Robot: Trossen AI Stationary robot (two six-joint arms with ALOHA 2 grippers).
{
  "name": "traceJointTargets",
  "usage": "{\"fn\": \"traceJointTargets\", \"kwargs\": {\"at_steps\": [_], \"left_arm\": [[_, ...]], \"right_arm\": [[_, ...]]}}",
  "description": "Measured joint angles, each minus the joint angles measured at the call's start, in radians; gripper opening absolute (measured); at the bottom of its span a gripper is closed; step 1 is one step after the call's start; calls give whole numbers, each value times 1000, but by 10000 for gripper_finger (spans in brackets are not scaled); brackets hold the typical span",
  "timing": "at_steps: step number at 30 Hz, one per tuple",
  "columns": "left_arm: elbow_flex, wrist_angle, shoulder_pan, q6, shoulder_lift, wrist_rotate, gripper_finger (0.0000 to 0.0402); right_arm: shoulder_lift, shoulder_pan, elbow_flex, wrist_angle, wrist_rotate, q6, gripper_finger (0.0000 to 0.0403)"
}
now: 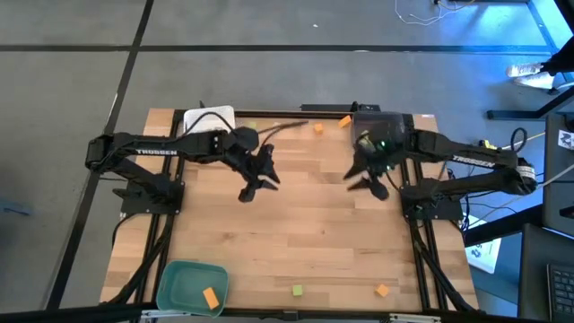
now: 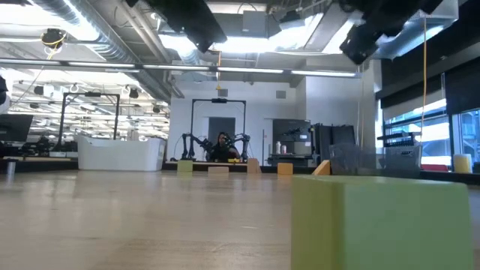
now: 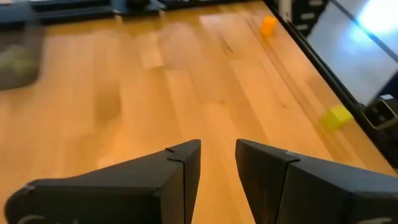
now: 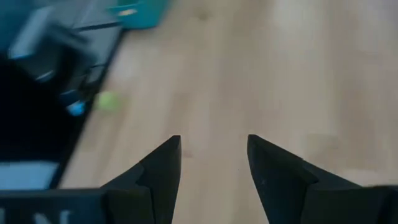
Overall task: Sort & place blocks by color
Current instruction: Put the orange block into the green bin
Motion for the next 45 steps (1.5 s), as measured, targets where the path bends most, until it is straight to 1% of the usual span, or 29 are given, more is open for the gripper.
{"fn": "traceJointTargets", "kwargs": {"at_steps": [3,7,9,12,15,21,24,28,33,36,40,42,45], "left_arm": [[0,-27,-45,-7,0,-30,94],[0,-45,-98,-40,0,-71,94],[0,-49,-122,-60,0,-73,94],[0,-49,-154,-85,0,-79,94],[0,-54,-185,-94,0,-101,94],[0,-55,-233,-116,0,-128,94],[0,-55,-249,-141,0,-129,94],[0,-54,-263,-198,0,-135,94],[0,-54,-291,-271,1,-204,94],[0,-54,-310,-334,1,-256,94],[0,-53,-331,-394,1,-286,94],[0,-53,-340,-412,1,-302,94],[0,-53,-349,-423,1,-334,94]], "right_arm": [[-3,118,0,0,4,35,184],[-3,267,0,2,63,184,184],[-3,338,0,4,105,275,184],[-3,442,0,4,162,435,184],[-3,546,0,5,193,596,184],[-3,724,0,7,197,986,184],[4,807,0,5,197,1144,184],[30,907,0,-17,198,1317,184],[89,1015,0,-42,206,1447,184],[132,1066,0,-43,265,1498,184],[194,1123,0,-35,336,1599,184],[224,1145,0,-24,332,1660,184],[259,1163,0,-39,307,1793,184]]}}
